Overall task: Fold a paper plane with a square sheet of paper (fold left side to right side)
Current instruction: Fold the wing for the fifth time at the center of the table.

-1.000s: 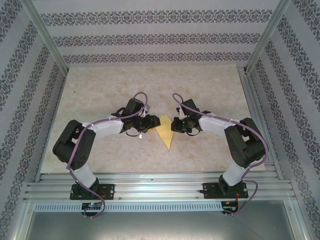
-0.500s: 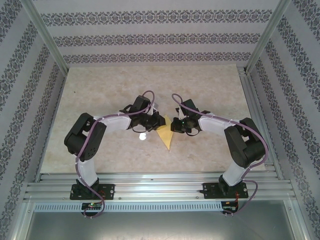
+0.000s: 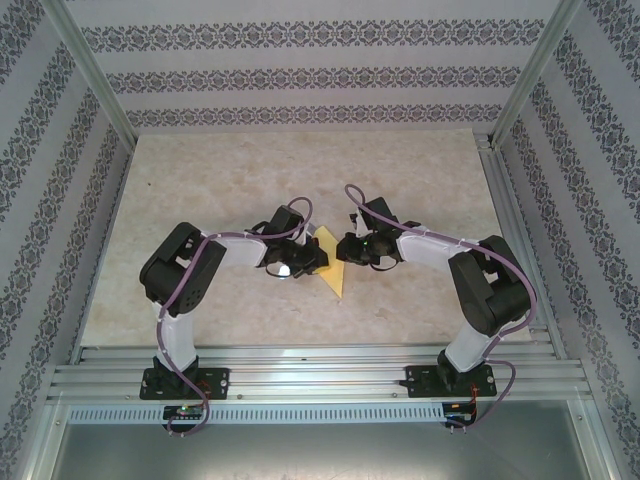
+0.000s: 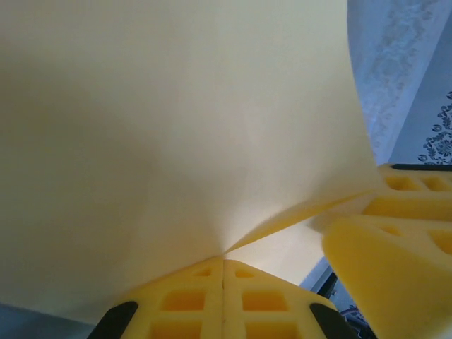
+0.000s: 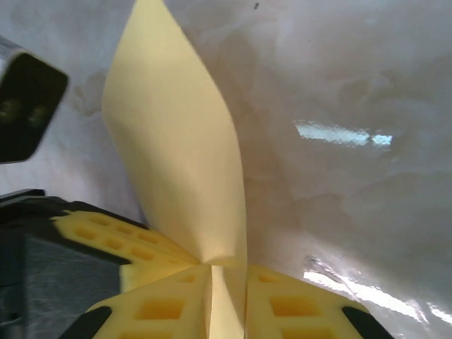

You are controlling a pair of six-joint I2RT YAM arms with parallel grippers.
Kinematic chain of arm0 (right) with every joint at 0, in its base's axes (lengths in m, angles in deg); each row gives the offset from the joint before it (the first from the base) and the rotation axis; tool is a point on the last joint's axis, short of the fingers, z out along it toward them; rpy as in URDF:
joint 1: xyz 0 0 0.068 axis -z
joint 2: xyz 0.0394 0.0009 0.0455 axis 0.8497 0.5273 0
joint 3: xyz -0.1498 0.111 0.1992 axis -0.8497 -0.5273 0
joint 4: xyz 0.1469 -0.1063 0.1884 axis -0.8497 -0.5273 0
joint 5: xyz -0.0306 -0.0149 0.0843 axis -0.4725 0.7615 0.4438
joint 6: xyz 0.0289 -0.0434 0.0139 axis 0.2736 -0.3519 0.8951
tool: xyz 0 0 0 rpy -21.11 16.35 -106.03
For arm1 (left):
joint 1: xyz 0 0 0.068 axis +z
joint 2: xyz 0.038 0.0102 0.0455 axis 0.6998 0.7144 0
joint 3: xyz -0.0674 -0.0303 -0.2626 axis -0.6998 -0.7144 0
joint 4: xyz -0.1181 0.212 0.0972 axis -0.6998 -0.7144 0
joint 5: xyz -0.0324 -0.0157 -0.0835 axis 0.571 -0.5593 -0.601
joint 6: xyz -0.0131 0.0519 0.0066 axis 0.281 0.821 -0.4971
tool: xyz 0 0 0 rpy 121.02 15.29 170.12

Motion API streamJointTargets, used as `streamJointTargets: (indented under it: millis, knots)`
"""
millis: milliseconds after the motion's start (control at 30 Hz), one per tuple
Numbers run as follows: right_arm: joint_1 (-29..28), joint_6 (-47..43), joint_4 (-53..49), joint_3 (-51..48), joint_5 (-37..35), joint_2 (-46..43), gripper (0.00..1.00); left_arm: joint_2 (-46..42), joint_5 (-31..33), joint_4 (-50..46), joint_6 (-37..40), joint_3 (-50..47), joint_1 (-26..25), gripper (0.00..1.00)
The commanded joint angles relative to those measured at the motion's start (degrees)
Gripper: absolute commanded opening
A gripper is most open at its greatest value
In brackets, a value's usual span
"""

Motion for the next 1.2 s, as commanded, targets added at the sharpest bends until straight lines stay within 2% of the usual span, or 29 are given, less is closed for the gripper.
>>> streamJointTargets:
  millis: [0, 267, 367, 567, 700, 933, 1000, 1167]
  knots:
    - [-0.32, 3.02, 3.35, -0.72, 4.11, -1.85, 0.22, 1.24, 1.2, 1.09, 0.9, -0.82, -1.02, 0.03]
    - [-0.51, 4.38, 4.78, -1.85, 5.91, -2.23, 0.25, 1.86, 2.31, 1.1, 1.27, -1.41, -1.0, 0.01]
    - [0.11, 4.18, 3.53, -2.62, 3.46, -2.3, 0.26, 1.83, 2.31, 1.28, 1.11, -1.64, -1.01, 0.01]
    - [3.53, 1.06, 0.1, -4.66, 0.07, -5.18, 0.39, 1.32, 2.4, 0.68, 1.38, -1.72, -1.05, 0.01]
    - [2.4, 3.41, 5.99, -8.61, 3.55, -4.92, 0.38, 1.2, 2.84, 0.57, 1.34, -1.71, -1.01, 0.01]
    - [-1.92, 3.81, 11.34, -14.93, -3.11, -9.2, 0.35, 1.15, 3.12, 0.0, 1.73, -1.3, -1.01, 0.0]
    - [-2.89, 4.11, 12.27, -15.77, -3.29, -9.1, 0.31, 1.1, 3.07, -0.11, 1.88, -1.21, -1.03, 0.0]
    - [-4.85, 7.05, 16.34, -18.1, -2.87, -8.2, 0.3, 1.08, 3.28, -0.55, 2.08, -0.85, -1.04, 0.0]
